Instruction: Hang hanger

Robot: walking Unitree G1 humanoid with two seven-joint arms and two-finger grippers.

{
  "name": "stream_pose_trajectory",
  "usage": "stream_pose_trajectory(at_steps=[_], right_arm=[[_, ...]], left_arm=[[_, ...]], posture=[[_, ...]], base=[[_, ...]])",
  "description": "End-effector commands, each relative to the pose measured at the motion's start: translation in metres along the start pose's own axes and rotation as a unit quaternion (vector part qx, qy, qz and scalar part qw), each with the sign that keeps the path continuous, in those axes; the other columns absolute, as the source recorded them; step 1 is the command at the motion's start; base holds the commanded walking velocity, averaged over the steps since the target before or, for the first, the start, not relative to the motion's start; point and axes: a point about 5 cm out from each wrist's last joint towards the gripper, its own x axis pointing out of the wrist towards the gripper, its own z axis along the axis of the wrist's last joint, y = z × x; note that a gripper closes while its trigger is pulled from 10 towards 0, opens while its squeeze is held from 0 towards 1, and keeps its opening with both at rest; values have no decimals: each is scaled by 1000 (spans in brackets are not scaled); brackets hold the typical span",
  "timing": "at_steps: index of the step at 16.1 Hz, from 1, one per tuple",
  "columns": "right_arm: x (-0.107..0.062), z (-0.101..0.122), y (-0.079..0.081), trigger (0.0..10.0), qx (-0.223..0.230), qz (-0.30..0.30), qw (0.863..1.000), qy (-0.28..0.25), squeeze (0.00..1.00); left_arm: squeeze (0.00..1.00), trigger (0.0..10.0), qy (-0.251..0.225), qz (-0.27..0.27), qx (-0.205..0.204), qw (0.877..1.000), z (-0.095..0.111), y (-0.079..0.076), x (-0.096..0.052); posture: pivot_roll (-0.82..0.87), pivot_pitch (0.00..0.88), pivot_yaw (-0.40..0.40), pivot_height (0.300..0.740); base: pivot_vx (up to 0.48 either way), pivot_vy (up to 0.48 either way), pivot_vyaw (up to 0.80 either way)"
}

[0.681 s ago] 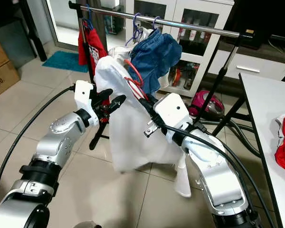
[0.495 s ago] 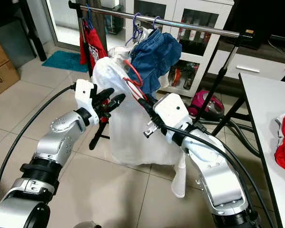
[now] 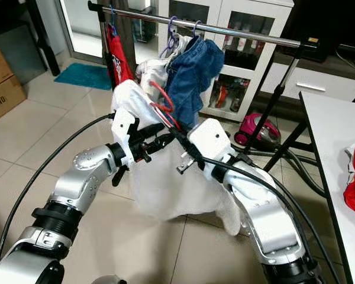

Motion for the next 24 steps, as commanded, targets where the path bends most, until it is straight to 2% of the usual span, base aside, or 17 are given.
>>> stream_pose_trajectory(at_steps=[1,4,5,8,9,10,12,13,14,15,16,17,19,21,22,24], right_arm=[[4,9,-2,0,-12,5,1000,-25,0],[5,9,-1,0,-11,7,1000,-27,0],[6,10,-1,0,-10,7,1000,-28,0],[5,10,-2,0,-7,6,999,-33,0],[5,9,-2,0,0,7,1000,-31,0],[4,7,-3,0,2,9,1000,-24,0],[4,6,-3,0,2,10,1000,-23,0],[5,6,-4,0,6,11,1000,-23,0],[5,6,-4,0,13,11,1000,-24,0],[4,4,-5,0,23,11,999,-23,0],[3,2,-7,0,25,12,999,-18,0],[2,1,-7,0,24,12,1000,-15,0],[1,-1,-11,0,19,12,1000,-9,0],[1,-2,-15,0,15,12,1000,-8,0],[0,-3,-17,0,20,19,1000,-6,0],[0,-8,-19,0,25,26,999,4,0]], left_arm=[[1000,10000,-31,3,21,999,15,0,5],[1000,10000,-27,15,41,999,16,0,6],[1000,10000,-20,46,54,997,15,4,6],[1000,10000,-28,87,69,993,18,12,6],[1000,10000,-37,76,76,994,22,10,8],[996,10000,-29,41,85,995,20,3,10],[996,10000,-24,33,89,995,19,1,11],[0,10000,-19,39,89,995,16,0,11],[0,5529,-13,49,89,995,13,1,11],[0,0,-8,38,82,996,10,-2,10],[0,0,3,-8,79,997,7,-10,7],[0,10000,13,-26,78,997,4,-15,5],[0,10000,49,-40,77,995,-8,-19,-4],[0,10000,65,25,72,995,-15,-8,-11],[1000,10000,49,61,62,995,-11,-2,-15],[1000,10000,38,57,70,995,-5,-4,-21]], posture=[[-12,0,-57,740],[-13,0,-56,740],[-15,0,-54,740],[-16,0,-53,740],[-16,0,-53,740],[-16,0,-53,740],[-16,0,-53,740],[-17,0,-56,740],[-15,0,-58,740],[-15,0,-58,740],[-15,0,-58,740],[-15,0,-58,740],[-15,0,-58,740],[-18,0,-64,740],[-17,0,-68,740],[-20,0,-67,740]], base=[[0,0,0],[0,0,0],[0,0,0],[0,0,0],[0,0,0],[0,0,0],[0,0,0],[0,0,0],[0,0,0],[0,0,0],[0,0,0],[0,0,0],[0,0,0],[0,0,0],[0,0,0],[0,0,0]])
